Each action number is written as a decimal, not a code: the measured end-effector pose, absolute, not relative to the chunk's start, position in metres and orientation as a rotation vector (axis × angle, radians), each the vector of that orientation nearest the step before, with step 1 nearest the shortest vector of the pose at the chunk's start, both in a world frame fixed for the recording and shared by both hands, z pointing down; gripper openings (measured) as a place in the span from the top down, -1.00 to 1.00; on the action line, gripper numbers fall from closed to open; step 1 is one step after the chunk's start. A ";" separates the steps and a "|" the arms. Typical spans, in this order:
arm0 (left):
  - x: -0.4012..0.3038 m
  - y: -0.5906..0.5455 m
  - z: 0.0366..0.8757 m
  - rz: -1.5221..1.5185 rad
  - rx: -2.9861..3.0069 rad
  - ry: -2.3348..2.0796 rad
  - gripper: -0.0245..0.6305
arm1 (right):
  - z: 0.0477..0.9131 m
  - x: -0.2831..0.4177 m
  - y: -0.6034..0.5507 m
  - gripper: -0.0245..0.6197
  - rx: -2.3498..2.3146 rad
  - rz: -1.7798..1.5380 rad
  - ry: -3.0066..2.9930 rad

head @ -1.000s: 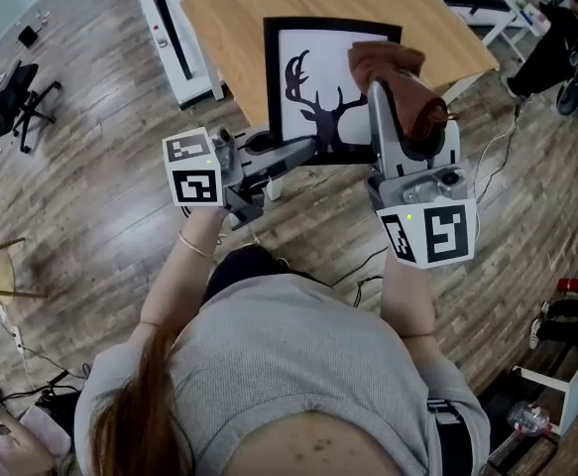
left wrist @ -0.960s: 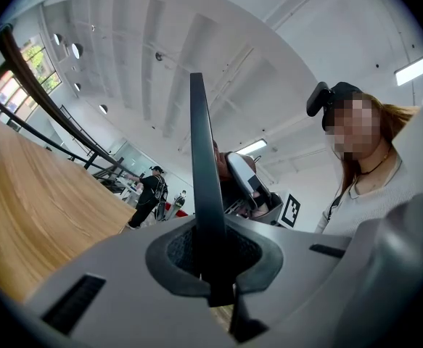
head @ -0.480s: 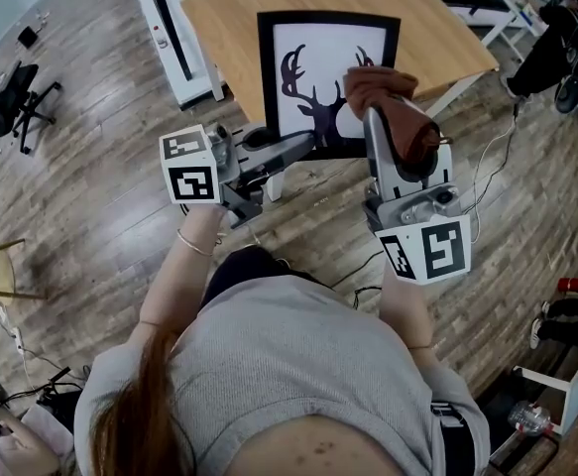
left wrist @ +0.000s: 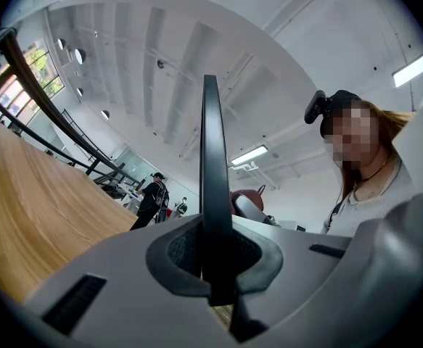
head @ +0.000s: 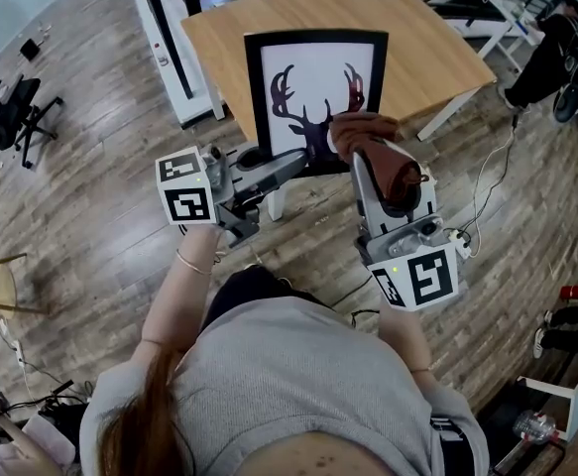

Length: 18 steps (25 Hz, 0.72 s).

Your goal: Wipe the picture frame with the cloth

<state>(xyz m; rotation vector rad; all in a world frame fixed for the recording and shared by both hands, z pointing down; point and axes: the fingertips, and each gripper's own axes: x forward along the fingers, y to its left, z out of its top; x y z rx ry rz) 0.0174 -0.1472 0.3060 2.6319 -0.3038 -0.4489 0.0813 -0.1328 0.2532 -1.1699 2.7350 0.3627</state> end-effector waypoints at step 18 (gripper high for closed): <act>0.017 -0.147 0.302 -0.482 2.620 -0.296 0.87 | 0.284 0.086 -0.116 0.62 -1.167 0.294 2.800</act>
